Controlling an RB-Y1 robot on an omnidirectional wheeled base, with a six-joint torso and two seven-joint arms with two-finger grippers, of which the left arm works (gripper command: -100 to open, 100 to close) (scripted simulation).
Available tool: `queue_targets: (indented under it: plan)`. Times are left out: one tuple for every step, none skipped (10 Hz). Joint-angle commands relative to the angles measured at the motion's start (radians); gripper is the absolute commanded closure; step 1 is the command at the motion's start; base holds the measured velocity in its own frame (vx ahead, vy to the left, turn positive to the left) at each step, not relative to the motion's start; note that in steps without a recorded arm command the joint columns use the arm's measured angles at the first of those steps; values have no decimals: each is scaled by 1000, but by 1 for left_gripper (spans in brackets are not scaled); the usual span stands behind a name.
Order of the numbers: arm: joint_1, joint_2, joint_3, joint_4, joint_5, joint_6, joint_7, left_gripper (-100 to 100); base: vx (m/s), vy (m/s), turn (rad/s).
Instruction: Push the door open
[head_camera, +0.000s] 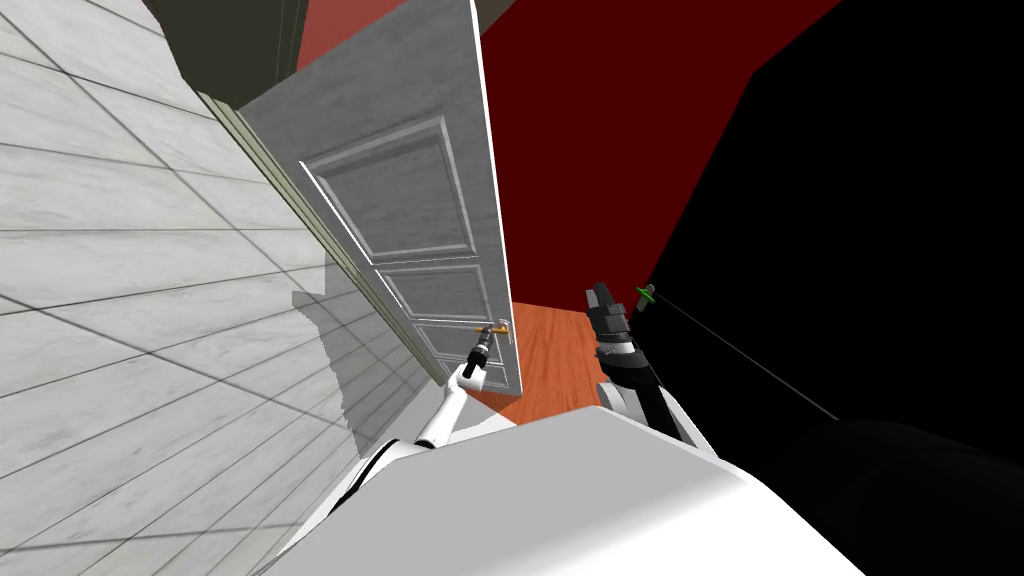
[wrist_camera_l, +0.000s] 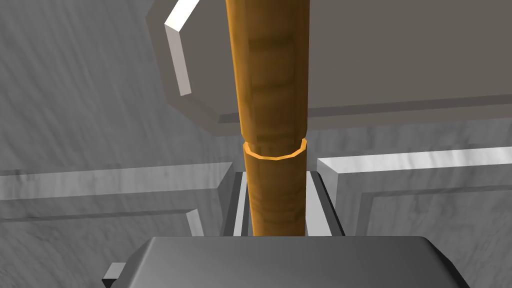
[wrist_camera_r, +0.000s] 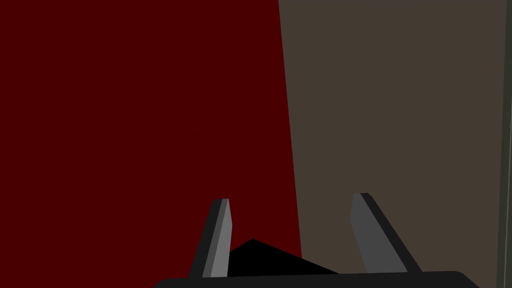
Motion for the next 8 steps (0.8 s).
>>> queue_targets:
  plan:
    - [0,20,34,-10,8,4,-9,100,136,-175,93]
    - [0,21,43,-9,11,4,-13,100,147,-185,71]
    - [0,22,52,-8,13,5,-17,100,132,-122,60]
    - [0,23,61,-7,15,5,-21,100,87,-103,48]
    - [-1,23,78,-5,20,6,-28,100,94,-139,54]
    - [-1,23,86,-4,22,7,-32,100,116,-135,85]
    - [-1,22,103,-2,26,8,-39,100,132,-169,85]
    - [-1,21,111,-1,28,8,-42,100,146,-170,91]
